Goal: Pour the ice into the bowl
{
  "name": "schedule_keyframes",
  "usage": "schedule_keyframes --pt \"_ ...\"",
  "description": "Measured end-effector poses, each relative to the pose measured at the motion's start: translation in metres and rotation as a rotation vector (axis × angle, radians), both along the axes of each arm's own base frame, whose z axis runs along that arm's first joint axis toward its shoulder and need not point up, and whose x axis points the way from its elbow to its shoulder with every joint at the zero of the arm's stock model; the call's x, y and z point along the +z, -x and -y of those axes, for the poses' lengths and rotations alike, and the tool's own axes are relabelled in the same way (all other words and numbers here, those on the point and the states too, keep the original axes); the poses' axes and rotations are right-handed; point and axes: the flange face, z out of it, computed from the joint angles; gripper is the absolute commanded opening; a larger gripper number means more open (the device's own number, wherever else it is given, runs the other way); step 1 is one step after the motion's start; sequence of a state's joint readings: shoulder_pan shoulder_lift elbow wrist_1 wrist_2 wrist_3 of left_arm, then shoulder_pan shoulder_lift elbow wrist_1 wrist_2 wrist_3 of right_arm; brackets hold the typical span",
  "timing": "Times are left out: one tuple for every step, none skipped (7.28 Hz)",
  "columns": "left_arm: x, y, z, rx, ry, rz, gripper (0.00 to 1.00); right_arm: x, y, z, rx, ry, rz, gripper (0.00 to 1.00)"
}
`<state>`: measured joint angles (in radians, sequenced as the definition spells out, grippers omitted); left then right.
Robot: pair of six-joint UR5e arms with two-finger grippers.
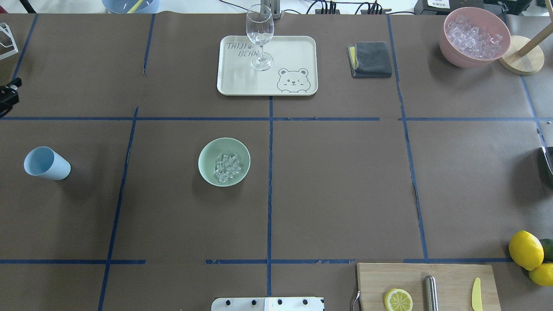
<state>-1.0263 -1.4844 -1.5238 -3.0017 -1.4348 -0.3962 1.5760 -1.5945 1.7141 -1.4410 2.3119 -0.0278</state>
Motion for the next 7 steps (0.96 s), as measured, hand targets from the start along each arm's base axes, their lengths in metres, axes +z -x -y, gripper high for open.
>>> schedule_keyframes --pt "-0.011 0.05 0.02 0.048 0.106 0.105 1.0 -0.02 0.006 0.002 -0.003 -0.028 0.009 1.0" --pt "-0.017 0.101 0.035 0.101 0.26 0.134 1.0 -0.047 0.023 0.004 0.002 -0.04 0.036 1.0" --pt "-0.014 0.14 0.046 0.153 0.442 0.102 1.0 -0.083 0.053 0.012 -0.001 -0.047 0.075 1.0" --pt "-0.006 0.161 0.051 0.198 0.622 0.051 1.0 -0.121 0.093 0.021 -0.022 -0.055 0.11 1.0" --pt "0.003 0.178 0.048 0.243 0.778 -0.039 1.0 -0.162 0.141 0.03 -0.049 -0.057 0.148 1.0" --pt "0.016 0.195 0.034 0.284 0.898 -0.16 1.0 -0.203 0.193 0.033 -0.082 -0.055 0.189 1.0" --pt "0.033 0.202 0.014 0.314 0.983 -0.257 1.0 -0.244 0.248 0.026 -0.112 -0.043 0.225 1.0"
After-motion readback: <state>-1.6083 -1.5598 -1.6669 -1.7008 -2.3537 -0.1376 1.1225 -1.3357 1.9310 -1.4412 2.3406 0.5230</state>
